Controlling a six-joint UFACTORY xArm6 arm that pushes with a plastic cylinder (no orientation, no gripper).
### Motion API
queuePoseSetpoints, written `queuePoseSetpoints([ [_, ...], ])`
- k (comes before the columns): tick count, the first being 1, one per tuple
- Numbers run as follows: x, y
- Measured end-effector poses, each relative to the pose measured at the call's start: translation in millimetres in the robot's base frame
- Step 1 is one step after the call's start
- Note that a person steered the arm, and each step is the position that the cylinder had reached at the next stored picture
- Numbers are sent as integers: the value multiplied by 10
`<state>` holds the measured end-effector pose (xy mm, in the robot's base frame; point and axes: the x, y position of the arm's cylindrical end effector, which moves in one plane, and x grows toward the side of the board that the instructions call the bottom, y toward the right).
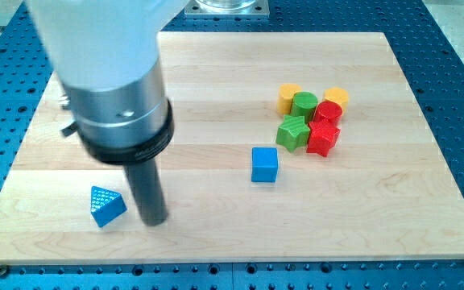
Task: Push the blue cube into the blue triangle
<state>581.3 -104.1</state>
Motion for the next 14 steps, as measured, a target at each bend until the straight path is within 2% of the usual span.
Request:
queuePoseSetpoints([
  [2,-165,-517],
  [5,-383,166],
  [6,-232,786],
  [7,281,1285],
  [8,289,2116],
  [9,-120,2691],
  [11,-779,2109],
  [12,-779,1845],
  [14,-779,937],
])
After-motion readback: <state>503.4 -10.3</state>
